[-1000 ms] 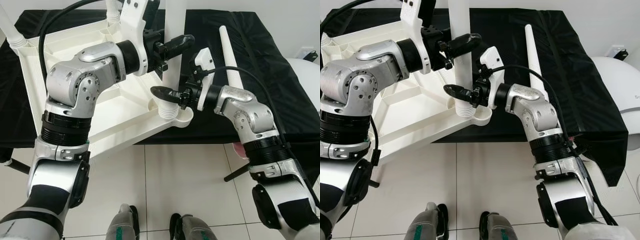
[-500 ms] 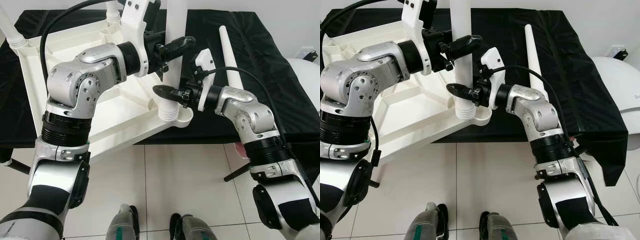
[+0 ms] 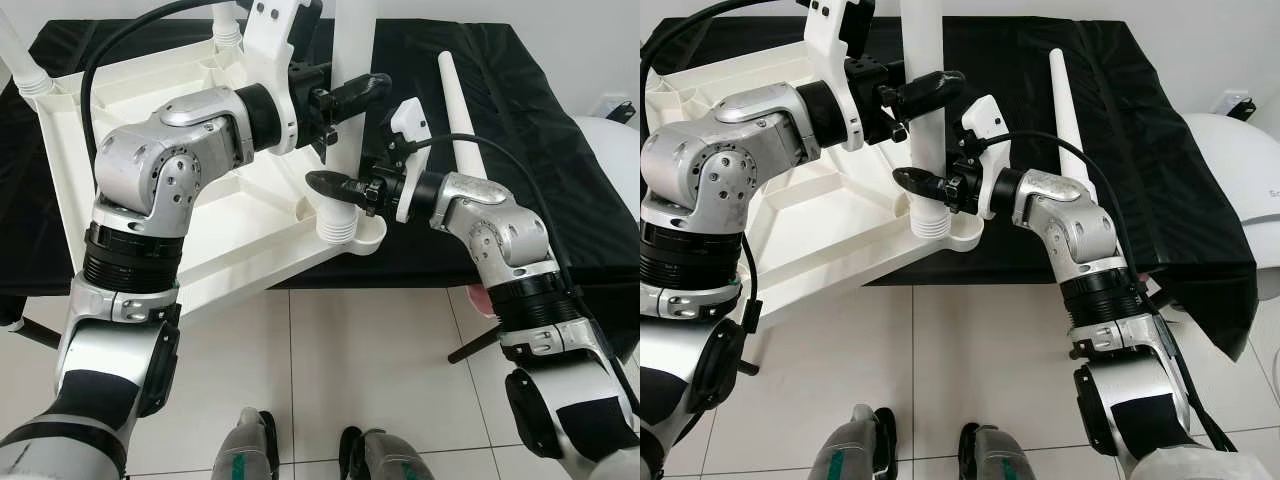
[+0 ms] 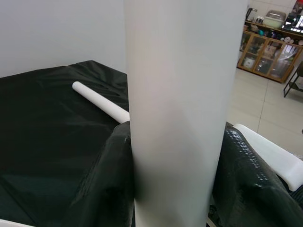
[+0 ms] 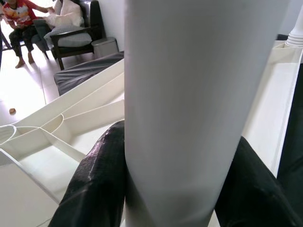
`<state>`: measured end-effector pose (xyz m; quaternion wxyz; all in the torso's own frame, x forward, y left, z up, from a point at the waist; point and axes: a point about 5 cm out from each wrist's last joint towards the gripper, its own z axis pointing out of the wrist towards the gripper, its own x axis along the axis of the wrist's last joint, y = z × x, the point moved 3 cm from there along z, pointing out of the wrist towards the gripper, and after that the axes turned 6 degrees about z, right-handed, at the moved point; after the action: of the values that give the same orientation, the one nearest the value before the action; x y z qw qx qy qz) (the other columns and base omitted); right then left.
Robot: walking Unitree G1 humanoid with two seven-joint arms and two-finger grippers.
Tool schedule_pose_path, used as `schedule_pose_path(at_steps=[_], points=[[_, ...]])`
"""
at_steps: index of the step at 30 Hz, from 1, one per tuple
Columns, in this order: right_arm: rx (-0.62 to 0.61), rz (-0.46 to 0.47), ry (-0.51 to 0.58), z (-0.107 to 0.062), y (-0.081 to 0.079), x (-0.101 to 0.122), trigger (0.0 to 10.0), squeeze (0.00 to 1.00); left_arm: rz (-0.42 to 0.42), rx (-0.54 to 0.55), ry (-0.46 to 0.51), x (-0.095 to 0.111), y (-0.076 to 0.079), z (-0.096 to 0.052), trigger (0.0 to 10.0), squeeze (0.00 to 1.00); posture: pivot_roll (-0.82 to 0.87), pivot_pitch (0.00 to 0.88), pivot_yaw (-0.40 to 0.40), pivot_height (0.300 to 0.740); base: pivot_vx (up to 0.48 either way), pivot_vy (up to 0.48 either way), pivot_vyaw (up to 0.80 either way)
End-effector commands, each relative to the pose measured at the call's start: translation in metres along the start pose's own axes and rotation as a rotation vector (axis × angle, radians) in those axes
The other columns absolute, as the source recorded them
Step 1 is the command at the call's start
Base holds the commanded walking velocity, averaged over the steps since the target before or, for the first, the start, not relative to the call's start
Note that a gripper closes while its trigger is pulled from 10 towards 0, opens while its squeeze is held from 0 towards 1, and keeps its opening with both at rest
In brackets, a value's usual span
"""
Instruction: Building children table
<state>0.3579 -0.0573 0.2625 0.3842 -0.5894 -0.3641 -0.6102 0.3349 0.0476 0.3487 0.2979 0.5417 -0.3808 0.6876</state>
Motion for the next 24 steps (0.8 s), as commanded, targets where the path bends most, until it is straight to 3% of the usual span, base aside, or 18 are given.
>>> schedule_pose_path(at_steps=[1, 6, 7, 8, 10, 11, 20, 21, 24], points=[[0.024, 0.046, 0.003, 0.0011, -0.0031, -0.0031, 0.0, 0.0, 0.05, -0.103, 0.046, 0.0163, 0.0135, 0.0023, 10.0, 0.0, -0.01, 0.172, -0.045, 0.74, 0.0, 0.0, 0.0], [0.019, 0.044, 0.009, 0.0004, -0.0026, -0.0022, 0.0, 0.0, 0.056, -0.103, 0.046, 0.017, 0.0138, 0.0023, 10.0, 0.0, -0.01, 0.172, -0.045, 0.74, 0.0, 0.0, 0.0], [0.016, 0.041, 0.009, 0.0002, -0.002, -0.0019, 8.2, 0.0, 0.059, -0.106, 0.047, 0.0173, 0.0143, 0.0021, 10.0, 0.0, -0.01, 0.172, -0.045, 0.74, 0.0, 0.0, 0.0], [0.012, 0.039, 0.011, -0.0001, -0.0011, -0.0012, 10.0, 0.0, 0.06, -0.109, 0.048, 0.0179, 0.0148, 0.0018, 10.0, 0.0, -0.01, 0.179, -0.043, 0.74, 0.0, 0.0, 0.0], [0.01, 0.036, 0.013, -0.0003, -0.0005, -0.0006, 10.0, 0.0, 0.059, -0.115, 0.052, 0.0184, 0.0154, 0.0015, 10.0, 0.0, -0.01, 0.179, -0.043, 0.74, 0.0, 0.0, 0.0], [0.008, 0.035, 0.014, -0.0003, 0.0001, -0.0001, 10.0, 0.0, 0.053, -0.119, 0.059, 0.0187, 0.0158, 0.0011, 10.0, 1.0, -0.01, 0.179, -0.043, 0.74, 0.0, 0.0, 0.0], [0.002, 0.027, 0.03, 0.0002, 0.0017, 0.0029, 10.0, 0.0, 0.058, -0.157, 0.029, 0.0158, 0.0213, -0.0018, 10.0, 1.0, -0.01, 0.179, -0.043, 0.74, 0.0, 0.0, 0.0], [-0.004, 0.028, 0.038, 0.0003, 0.0026, 0.0041, 10.0, 0.0, 0.061, -0.16, 0.021, 0.0154, 0.0205, -0.0026, 10.0, 0.0, -0.01, 0.179, -0.043, 0.74, 0.0, 0.0, 0.0], [-0.009, 0.028, 0.047, 0.0003, 0.0035, 0.0052, 10.0, 0.0, 0.068, -0.161, 0.024, 0.0164, 0.02, -0.0036, 10.0, 0.0, -0.01, 0.179, -0.043, 0.74, 0.0, 0.0, 0.0]])
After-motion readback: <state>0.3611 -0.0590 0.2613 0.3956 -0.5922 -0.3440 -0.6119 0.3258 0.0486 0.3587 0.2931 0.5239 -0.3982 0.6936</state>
